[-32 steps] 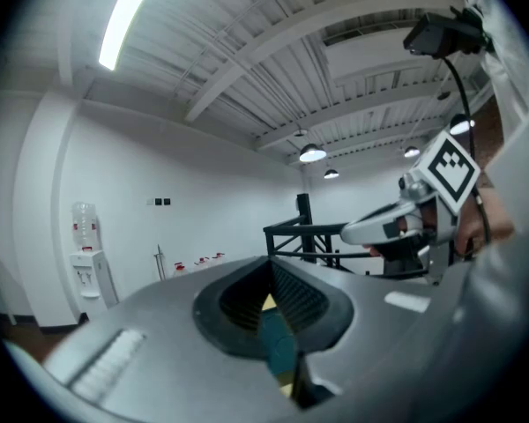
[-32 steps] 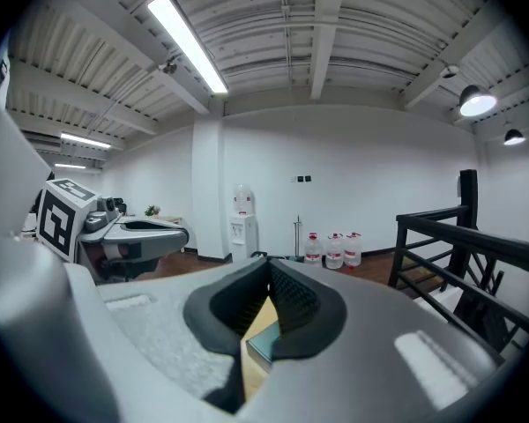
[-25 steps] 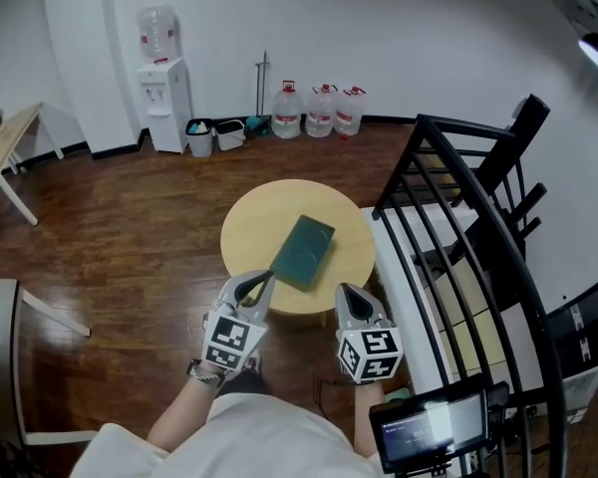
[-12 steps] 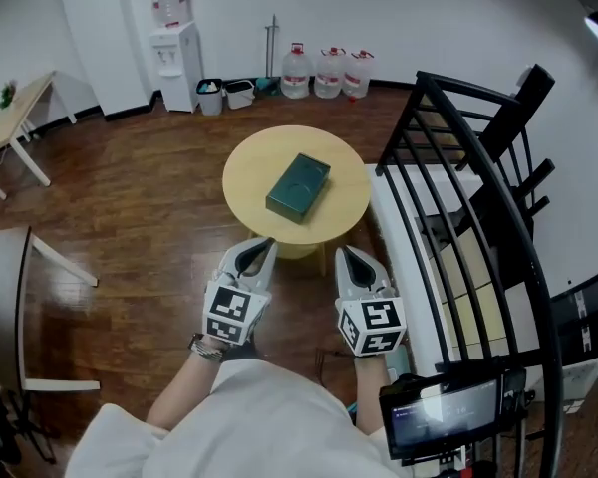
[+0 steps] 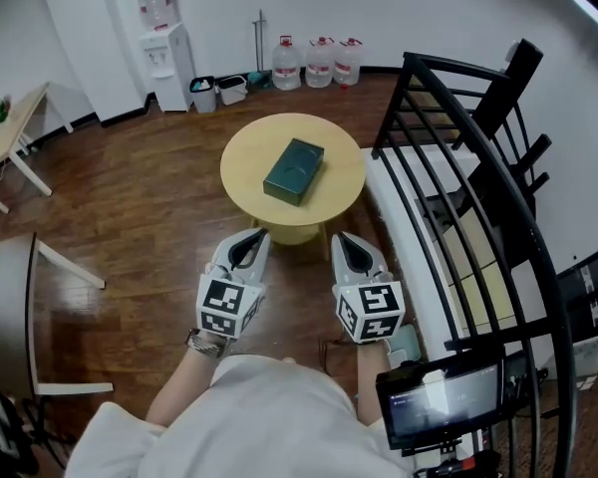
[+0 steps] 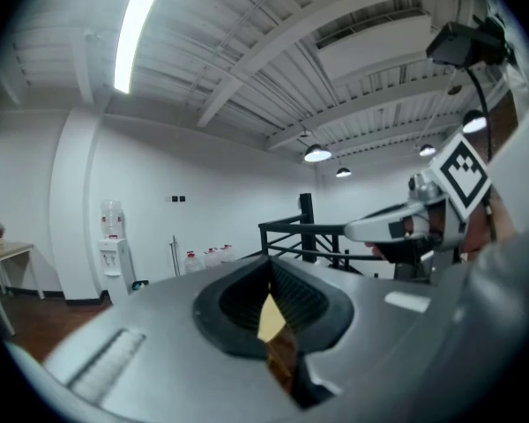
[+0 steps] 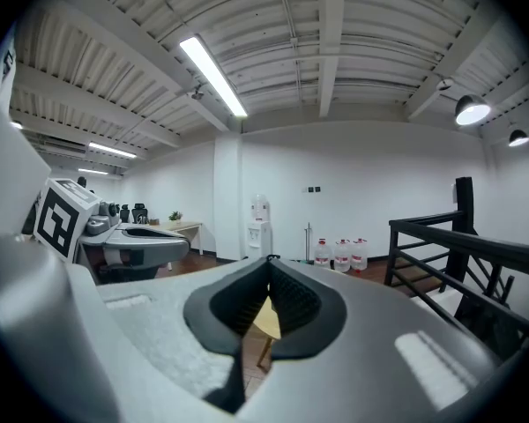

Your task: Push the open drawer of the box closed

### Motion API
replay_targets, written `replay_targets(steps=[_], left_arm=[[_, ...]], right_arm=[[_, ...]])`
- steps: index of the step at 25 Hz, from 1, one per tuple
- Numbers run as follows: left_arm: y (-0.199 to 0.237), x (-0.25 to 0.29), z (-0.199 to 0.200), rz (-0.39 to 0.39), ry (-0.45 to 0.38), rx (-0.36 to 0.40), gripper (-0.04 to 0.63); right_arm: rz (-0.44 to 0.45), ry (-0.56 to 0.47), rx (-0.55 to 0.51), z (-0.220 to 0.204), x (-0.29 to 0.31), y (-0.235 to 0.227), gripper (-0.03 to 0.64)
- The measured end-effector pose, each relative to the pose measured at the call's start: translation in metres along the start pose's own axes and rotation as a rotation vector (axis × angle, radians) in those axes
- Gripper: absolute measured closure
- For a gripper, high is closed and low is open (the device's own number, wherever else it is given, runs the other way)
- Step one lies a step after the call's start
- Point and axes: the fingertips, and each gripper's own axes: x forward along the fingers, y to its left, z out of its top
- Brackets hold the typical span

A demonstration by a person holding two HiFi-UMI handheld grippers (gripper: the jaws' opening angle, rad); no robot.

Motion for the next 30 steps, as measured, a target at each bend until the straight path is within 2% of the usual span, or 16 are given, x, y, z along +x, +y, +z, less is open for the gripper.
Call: replay_targets(steps=[8, 16, 24, 30], left_arm=[[0.000, -0.034, -0.010, -0.034, 0.001, -0.002, 0.588], [0.006, -0.093, -0.012, -0.061, -0.008, 0.059, 0.588], [0.005, -0.144, -0.032, -0.091, 0.011, 0.048, 0.588], [-0.009, -0.160, -0.035, -0.106, 0.001, 0.056, 0.588]], right_arm=[[-0.023, 0.019, 0.004, -0.006, -0.016, 0.030, 0.614], [-0.036, 0.015, 0.006, -0.006, -0.038, 0.083, 0.614], [-0.037, 0.059, -0.005, -0.023, -0.069, 0.138, 0.614], [-0.025, 0.066, -0.018, -0.028, -0.084, 0.152, 0.614]])
